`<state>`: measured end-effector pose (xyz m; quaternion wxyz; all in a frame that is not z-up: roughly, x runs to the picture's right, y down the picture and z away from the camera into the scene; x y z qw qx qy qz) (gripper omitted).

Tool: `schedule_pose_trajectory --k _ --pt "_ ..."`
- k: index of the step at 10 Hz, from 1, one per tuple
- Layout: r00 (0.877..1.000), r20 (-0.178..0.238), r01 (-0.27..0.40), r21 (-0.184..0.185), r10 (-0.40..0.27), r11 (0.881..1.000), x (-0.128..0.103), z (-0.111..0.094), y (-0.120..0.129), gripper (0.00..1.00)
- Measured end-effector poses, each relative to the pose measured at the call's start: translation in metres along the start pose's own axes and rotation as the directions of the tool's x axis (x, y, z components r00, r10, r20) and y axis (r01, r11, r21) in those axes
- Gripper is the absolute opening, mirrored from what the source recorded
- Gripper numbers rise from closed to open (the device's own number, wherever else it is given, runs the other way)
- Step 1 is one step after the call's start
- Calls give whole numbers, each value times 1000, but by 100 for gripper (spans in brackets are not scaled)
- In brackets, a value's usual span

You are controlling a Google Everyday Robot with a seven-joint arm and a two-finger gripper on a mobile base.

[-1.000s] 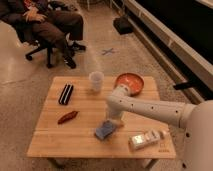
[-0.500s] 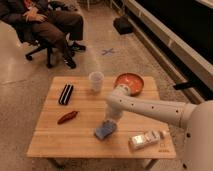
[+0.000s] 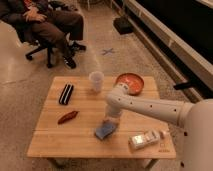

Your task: Wipe the white sponge on the table

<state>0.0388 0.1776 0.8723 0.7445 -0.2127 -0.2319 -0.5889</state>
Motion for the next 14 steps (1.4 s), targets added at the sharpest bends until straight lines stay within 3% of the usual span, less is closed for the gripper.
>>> schedule_pose_trajectory --k 4,7,11,14 --pt "1000 -2 3 4 -3 1000 2 -1 -3 30" --pt "999 -3 41 -5 -41 999 11 -2 -25 55" --pt "998 -4 67 -3 -67 998 17 -1 -41 59" --pt "997 1 73 -13 -73 997 17 -1 -37 76"
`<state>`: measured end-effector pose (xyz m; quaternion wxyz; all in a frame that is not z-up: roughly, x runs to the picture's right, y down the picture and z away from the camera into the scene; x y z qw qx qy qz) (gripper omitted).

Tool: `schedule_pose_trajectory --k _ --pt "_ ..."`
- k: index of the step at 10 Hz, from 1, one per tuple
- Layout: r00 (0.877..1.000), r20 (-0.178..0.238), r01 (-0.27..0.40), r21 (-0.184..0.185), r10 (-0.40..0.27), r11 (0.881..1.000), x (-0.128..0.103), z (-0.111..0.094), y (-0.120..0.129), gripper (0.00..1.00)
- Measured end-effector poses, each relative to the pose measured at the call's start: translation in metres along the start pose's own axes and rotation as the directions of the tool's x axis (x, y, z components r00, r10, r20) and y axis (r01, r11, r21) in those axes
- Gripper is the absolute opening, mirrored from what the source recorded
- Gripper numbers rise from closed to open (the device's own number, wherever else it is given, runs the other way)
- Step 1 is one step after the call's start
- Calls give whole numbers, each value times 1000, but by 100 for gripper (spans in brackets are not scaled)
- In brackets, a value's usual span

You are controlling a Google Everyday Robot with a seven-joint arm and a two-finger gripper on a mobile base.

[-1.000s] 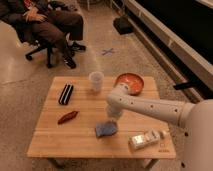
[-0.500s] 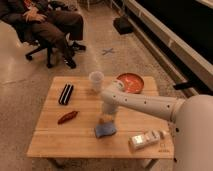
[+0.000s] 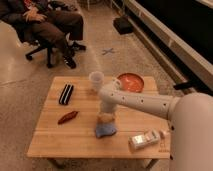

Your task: Wipe the white sponge on the table

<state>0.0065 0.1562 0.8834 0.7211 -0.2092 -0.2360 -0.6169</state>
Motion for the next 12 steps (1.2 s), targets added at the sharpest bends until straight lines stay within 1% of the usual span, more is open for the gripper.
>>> schedule_pose_trajectory --k 1,2,3,4,5,7,8,10,11,12 --pt "1000 12 4 -30 -3 1000 -4 -3 1 76" --pt "1000 25 0 -71 1 998 -12 -9 0 76" --pt "999 38 -13 -110 17 994 -22 -18 6 76" --pt "998 56 -26 -154 35 988 -37 -31 9 76" --pt "998 60 -23 -185 35 982 -45 -39 7 76" --pt "997 75 -13 -238 31 971 -65 -41 -1 76" --pt "996 85 -17 -246 39 969 -71 -39 0 76" --pt "994 97 -32 -241 57 970 -76 -33 0 76" --pt "990 94 -78 -225 102 971 -76 -27 4 76" --pt "980 78 -163 -214 183 963 -75 -20 13 76"
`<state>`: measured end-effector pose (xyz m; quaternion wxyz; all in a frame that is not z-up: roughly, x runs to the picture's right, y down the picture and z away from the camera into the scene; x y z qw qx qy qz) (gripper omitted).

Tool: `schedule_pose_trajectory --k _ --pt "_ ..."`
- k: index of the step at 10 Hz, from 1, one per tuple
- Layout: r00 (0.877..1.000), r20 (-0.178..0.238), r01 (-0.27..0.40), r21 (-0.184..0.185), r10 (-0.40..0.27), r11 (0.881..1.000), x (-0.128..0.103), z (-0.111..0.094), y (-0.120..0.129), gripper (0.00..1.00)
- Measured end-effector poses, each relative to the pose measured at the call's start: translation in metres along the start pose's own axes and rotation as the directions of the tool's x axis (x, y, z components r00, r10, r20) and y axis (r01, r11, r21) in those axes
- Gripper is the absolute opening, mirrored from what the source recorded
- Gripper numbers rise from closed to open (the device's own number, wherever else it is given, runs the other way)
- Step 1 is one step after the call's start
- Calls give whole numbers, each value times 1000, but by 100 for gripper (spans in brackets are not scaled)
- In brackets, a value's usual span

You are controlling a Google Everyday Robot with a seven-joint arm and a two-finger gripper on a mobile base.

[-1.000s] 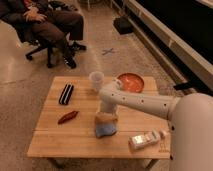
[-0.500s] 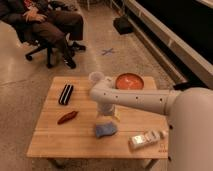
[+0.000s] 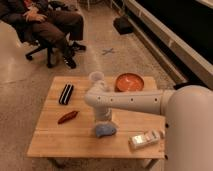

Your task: Wipe the white sponge on the table

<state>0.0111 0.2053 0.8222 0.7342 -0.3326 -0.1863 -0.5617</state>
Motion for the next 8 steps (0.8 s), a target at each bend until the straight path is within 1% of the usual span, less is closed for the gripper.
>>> schedule_pose_trajectory --k 1,2,4,5,6,8 --pt "992 -2 -123 18 123 992 3 5 5 76" --pt "983 -3 -181 25 181 983 4 7 7 76" --pt "965 -7 -261 41 262 964 4 17 12 76" --pt "952 -10 -304 47 305 951 4 22 15 76" --pt "950 -9 -311 60 312 949 5 21 14 76" --pt "952 -14 -304 77 306 950 4 14 12 76"
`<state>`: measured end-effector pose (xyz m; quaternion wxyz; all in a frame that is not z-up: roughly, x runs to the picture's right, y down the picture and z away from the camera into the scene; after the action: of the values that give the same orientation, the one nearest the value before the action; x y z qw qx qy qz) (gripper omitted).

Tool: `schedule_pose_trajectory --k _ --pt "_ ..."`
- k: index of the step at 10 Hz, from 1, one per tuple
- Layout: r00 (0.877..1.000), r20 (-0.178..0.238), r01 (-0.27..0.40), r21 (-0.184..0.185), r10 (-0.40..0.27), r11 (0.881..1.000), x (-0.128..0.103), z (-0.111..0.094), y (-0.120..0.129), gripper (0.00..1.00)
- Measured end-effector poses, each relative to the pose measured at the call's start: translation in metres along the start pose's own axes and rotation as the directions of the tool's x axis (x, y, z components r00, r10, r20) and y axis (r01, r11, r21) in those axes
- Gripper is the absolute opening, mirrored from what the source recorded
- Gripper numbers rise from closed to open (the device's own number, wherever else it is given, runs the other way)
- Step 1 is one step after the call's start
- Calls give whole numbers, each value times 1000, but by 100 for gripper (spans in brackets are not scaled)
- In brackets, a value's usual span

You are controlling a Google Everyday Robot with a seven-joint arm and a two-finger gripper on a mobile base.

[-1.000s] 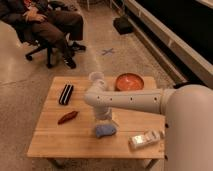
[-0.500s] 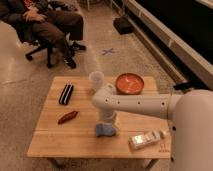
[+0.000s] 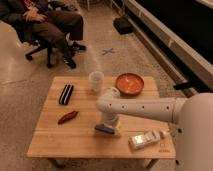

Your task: Wipe the white sponge on the table

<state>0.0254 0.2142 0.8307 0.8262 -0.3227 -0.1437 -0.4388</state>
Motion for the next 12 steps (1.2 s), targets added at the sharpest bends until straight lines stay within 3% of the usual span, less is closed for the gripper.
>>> schedule_pose_trajectory --k 6,12 --pt "1000 -7 27 14 -26 1000 -1 -15 -8 76" --pt "1000 27 0 -8 0 1000 -34 -6 -4 76"
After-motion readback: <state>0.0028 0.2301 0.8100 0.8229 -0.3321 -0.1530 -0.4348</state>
